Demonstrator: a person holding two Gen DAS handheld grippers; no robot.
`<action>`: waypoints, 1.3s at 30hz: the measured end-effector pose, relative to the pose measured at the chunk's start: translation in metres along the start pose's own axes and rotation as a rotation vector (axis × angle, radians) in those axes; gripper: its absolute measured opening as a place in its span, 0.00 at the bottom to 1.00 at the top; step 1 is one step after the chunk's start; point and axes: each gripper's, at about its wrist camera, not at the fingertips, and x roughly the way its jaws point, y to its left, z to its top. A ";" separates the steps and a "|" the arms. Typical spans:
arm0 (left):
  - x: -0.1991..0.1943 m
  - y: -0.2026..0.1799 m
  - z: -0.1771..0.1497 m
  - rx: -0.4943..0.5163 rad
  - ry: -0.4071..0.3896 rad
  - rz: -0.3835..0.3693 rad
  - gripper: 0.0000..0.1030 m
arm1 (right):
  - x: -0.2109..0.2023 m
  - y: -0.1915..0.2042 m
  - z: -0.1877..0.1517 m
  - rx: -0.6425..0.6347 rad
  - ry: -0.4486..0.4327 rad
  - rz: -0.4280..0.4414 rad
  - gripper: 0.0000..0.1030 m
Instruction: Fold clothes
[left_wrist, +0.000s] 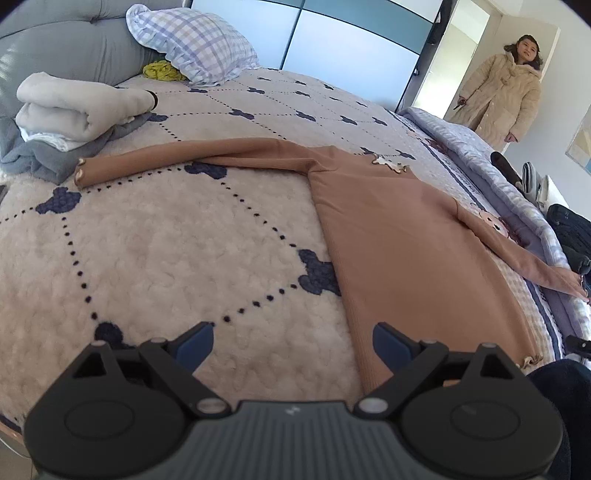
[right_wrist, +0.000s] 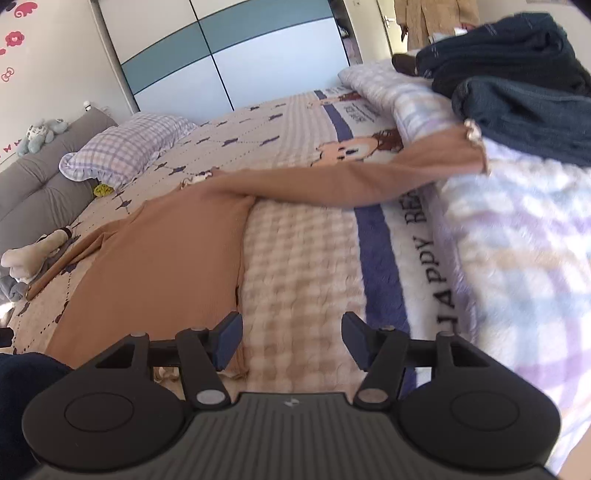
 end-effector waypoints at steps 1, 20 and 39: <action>0.001 -0.005 -0.001 0.003 0.003 -0.014 0.89 | 0.006 0.000 0.000 0.028 0.012 0.028 0.60; 0.062 -0.052 -0.019 0.037 -0.005 0.006 0.65 | 0.058 0.025 -0.013 0.082 0.184 0.244 0.17; 0.031 -0.002 0.001 0.024 0.035 -0.051 0.09 | 0.031 0.033 -0.019 -0.128 0.203 0.163 0.15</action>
